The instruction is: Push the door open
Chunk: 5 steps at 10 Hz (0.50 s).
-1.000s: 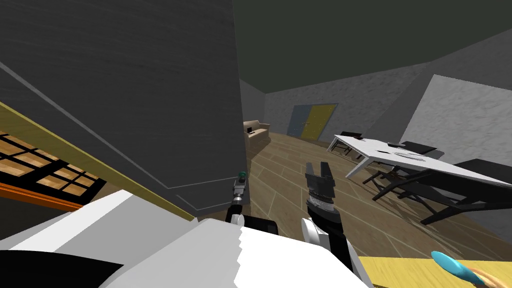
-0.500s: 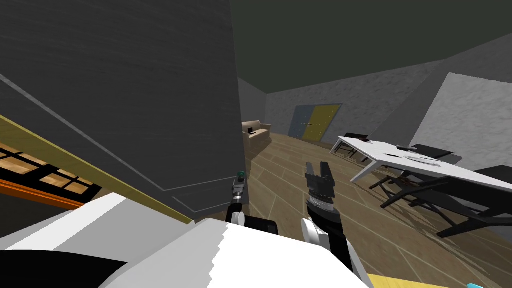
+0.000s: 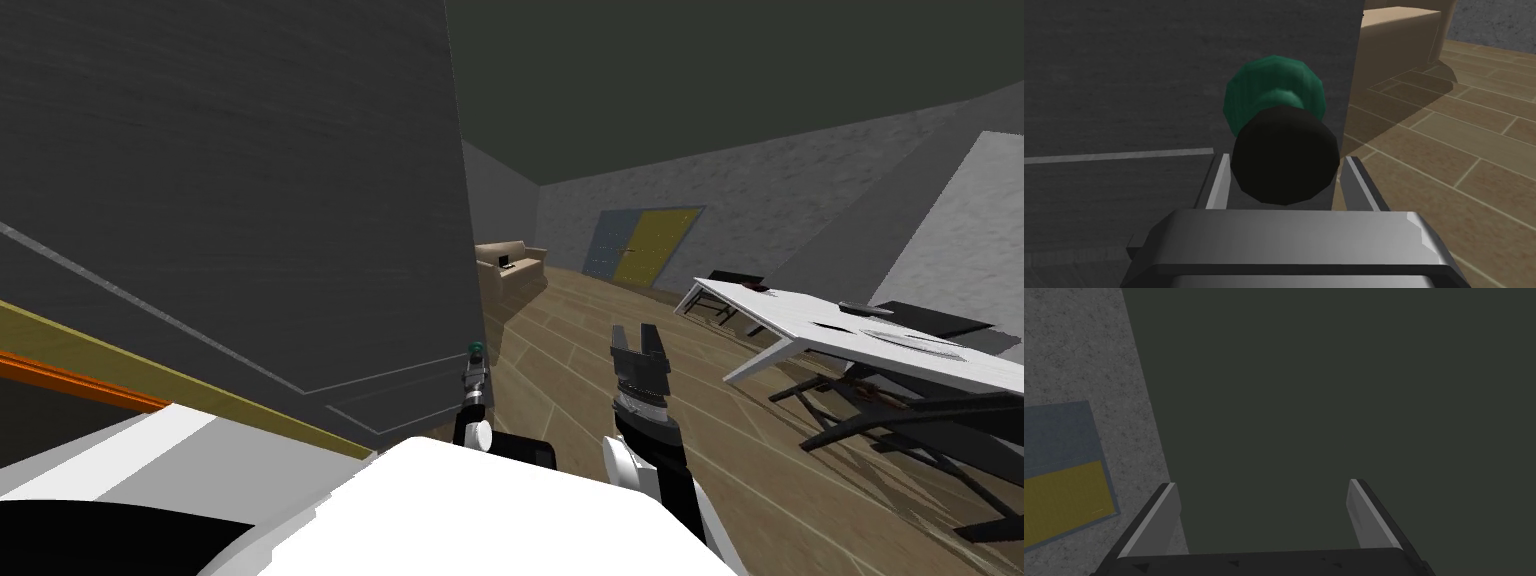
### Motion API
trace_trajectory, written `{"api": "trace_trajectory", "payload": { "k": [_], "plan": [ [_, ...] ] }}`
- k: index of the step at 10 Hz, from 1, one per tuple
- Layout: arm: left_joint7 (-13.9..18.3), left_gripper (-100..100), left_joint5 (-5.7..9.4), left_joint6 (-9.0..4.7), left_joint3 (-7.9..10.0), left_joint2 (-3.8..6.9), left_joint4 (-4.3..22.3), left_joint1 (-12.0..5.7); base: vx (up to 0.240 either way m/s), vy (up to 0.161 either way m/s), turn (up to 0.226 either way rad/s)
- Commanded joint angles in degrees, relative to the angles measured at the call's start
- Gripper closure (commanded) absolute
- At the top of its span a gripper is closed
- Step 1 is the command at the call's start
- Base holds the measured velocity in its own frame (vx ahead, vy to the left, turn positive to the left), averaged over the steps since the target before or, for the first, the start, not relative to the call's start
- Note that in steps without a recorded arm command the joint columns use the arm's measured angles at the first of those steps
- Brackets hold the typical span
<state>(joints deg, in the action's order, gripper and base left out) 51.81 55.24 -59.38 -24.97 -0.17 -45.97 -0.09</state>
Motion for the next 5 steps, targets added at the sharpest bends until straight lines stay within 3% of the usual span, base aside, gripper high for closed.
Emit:
{"api": "trace_trajectory", "payload": {
  "k": [1,2,3,5],
  "plan": [
    [-0.37,100,0.86,-0.65,1.53,-0.74,-0.73,0.05,0.194,-0.079,0.105],
    [-0.20,100,0.53,-0.21,0.86,-0.46,-0.39,0.17,0.085,-0.032,0.036],
    [-0.47,100,1.33,-0.67,1.97,0.82,-0.52,0.02,0.130,-0.011,0.037],
    [-0.74,100,2.22,-1.11,3.13,1.71,-0.54,-0.12,0.204,-0.025,0.055]
  ]
}}
